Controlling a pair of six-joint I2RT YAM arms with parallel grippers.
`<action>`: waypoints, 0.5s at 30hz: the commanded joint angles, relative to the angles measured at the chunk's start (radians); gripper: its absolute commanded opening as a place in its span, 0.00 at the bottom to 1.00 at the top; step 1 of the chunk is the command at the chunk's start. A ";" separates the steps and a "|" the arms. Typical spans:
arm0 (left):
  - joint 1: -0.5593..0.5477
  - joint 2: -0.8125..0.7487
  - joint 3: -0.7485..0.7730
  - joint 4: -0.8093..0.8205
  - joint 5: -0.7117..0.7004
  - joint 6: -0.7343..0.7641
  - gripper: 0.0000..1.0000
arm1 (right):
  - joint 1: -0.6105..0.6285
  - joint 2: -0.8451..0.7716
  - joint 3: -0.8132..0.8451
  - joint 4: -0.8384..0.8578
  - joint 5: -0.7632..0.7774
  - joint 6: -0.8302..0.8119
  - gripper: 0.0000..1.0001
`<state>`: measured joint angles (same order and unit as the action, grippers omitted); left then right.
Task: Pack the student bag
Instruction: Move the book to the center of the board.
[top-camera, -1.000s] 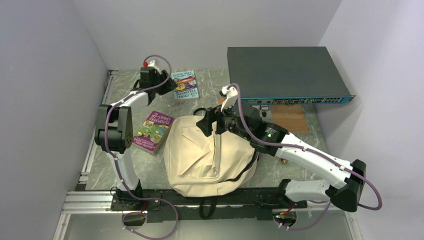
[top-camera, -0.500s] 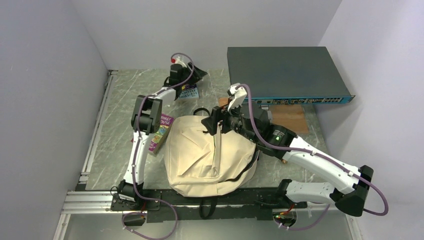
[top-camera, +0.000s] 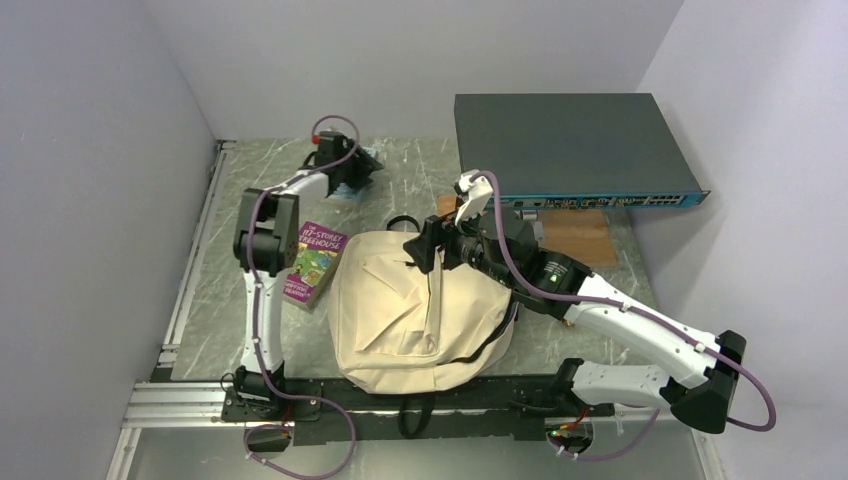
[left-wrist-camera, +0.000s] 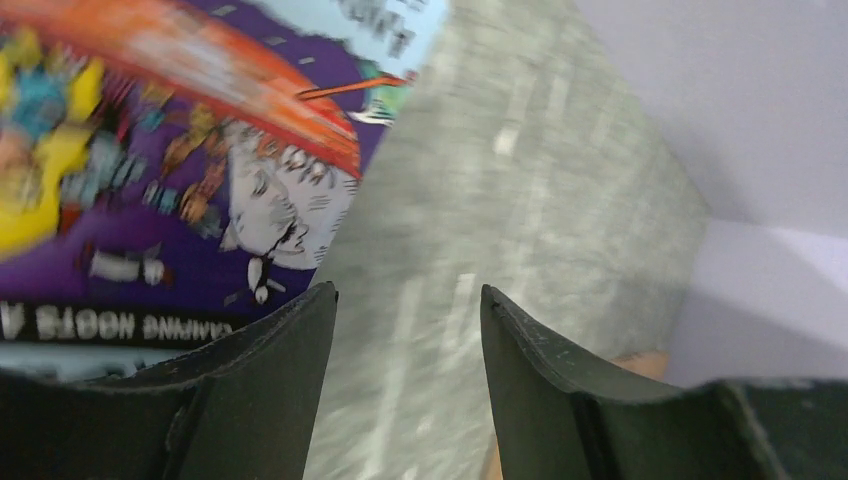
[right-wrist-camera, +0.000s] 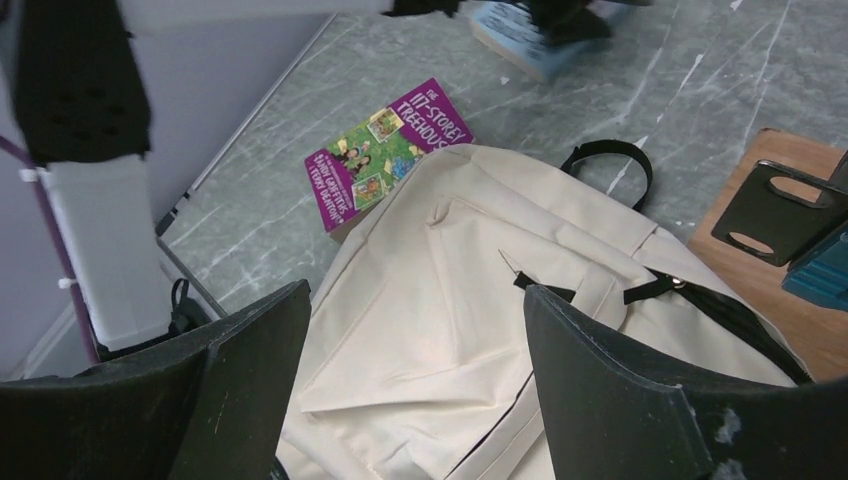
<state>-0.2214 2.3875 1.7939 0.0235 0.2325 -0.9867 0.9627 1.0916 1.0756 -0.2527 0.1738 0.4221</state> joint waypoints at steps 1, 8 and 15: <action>0.120 -0.136 -0.179 -0.217 -0.162 0.121 0.62 | -0.005 -0.025 -0.006 0.051 -0.014 0.014 0.81; 0.187 -0.317 -0.321 -0.119 -0.065 0.354 0.61 | -0.006 -0.006 -0.008 0.068 -0.036 0.017 0.81; 0.200 -0.306 -0.224 0.008 0.010 0.425 0.61 | -0.005 0.004 -0.009 0.058 -0.037 0.020 0.81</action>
<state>-0.0147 2.1155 1.4910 -0.0834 0.2108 -0.6422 0.9607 1.0977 1.0679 -0.2356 0.1463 0.4309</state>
